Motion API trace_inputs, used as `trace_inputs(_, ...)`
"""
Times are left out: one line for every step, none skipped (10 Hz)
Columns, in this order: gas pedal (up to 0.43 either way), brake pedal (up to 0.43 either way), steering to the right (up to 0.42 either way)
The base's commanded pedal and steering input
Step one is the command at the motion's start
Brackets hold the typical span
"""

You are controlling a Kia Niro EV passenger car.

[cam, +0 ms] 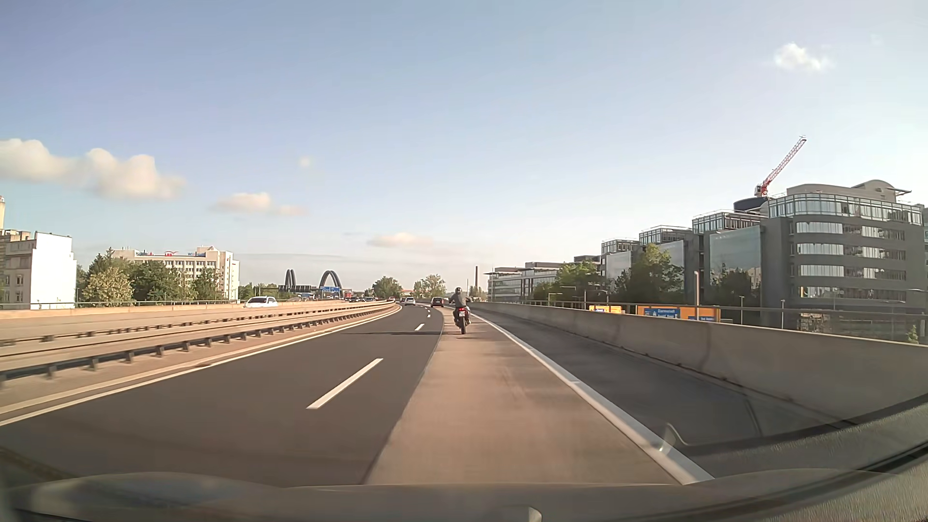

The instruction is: Follow the waypoints while adhering to traffic rules and regulations

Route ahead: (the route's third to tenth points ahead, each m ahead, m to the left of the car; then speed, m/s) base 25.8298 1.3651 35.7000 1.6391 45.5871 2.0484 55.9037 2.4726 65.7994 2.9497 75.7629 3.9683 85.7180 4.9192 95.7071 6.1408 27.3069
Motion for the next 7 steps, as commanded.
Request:
trace_inputs(0.087,0.0,-0.009)
trace_inputs(0.087,0.0,-0.009)
trace_inputs(0.087,0.0,-0.009)
trace_inputs(0.087,0.0,-0.01)
trace_inputs(0.087,0.0,-0.009)
trace_inputs(0.087,0.0,-0.009)
trace_inputs(0.087,0.0,-0.01)
